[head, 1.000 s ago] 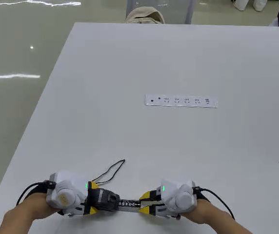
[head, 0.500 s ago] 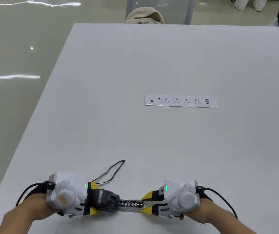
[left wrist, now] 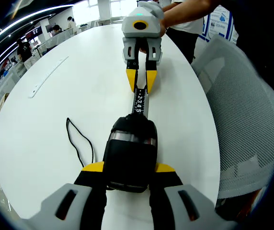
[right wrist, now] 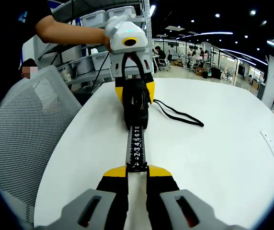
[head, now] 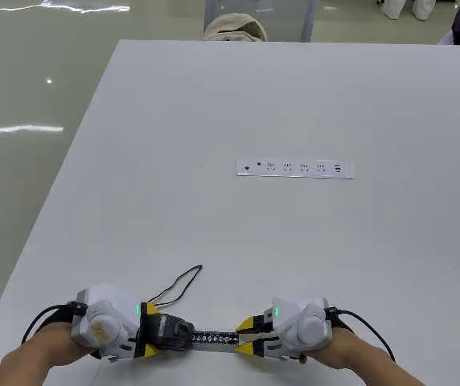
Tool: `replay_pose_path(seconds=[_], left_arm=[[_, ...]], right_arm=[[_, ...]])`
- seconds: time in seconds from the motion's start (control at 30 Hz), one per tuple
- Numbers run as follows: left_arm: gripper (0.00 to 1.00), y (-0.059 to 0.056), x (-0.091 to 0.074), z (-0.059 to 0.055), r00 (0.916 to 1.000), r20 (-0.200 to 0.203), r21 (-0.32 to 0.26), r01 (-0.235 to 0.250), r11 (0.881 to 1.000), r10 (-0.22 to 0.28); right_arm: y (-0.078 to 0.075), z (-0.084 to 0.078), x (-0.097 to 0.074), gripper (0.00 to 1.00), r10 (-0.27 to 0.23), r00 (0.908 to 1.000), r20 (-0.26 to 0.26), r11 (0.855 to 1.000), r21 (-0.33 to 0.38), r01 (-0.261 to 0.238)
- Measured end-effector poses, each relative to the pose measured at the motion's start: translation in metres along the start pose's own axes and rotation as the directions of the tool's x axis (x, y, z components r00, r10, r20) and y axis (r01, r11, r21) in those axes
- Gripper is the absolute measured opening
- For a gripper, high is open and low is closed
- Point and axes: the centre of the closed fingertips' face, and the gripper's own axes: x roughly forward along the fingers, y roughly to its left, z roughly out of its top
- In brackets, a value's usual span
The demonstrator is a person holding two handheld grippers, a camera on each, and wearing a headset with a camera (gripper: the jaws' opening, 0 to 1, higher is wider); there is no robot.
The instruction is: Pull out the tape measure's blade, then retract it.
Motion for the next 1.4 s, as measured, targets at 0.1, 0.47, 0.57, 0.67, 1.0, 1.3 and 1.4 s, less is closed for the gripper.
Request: replay_pose_path(seconds=[0.1,0.47,0.57,0.67,1.0,1.3,1.4], left_arm=[[0.3,0.0,0.0,0.0,1.0,0.0,0.0,0.0,1.0,0.0],[0.3,0.0,0.0,0.0,1.0,-0.001,0.001,0.0,1.0,0.0],[0.3,0.0,0.0,0.0,1.0,-0.001,0.0,0.0,1.0,0.0],[0.3,0.0,0.0,0.0,1.0,-0.001,0.001,0.0,1.0,0.0],[0.3,0.0,0.0,0.0,1.0,0.002,0.002,0.002,1.0,-0.002],[0.3,0.0,0.0,0.0,1.0,0.002,0.001,0.002,1.0,-0.002],[0.3,0.0,0.0,0.0,1.0,0.002,0.001,0.003,1.0,-0.003]], right_arm=[[0.001,0.0,-0.002,0.11,0.001,1.0,-0.002,1.0,0.002,-0.001],[0.001,-0.003,-0.007,0.11,0.004,1.0,-0.008,1.0,0.005,-0.004],[0.001,-0.005,-0.009,0.11,0.003,1.0,-0.008,1.0,0.008,-0.003],[0.001,-0.007,-0.01,0.11,0.005,1.0,-0.008,1.0,0.01,-0.005],[0.001,-0.009,-0.015,0.11,0.005,0.9999,-0.009,1.0,0.012,-0.005],[0.001,-0.012,-0.018,0.11,0.006,0.9999,-0.011,1.0,0.013,-0.006],[0.001,-0.011,-0.02,0.11,0.006,0.9999,-0.011,1.0,0.013,-0.006]])
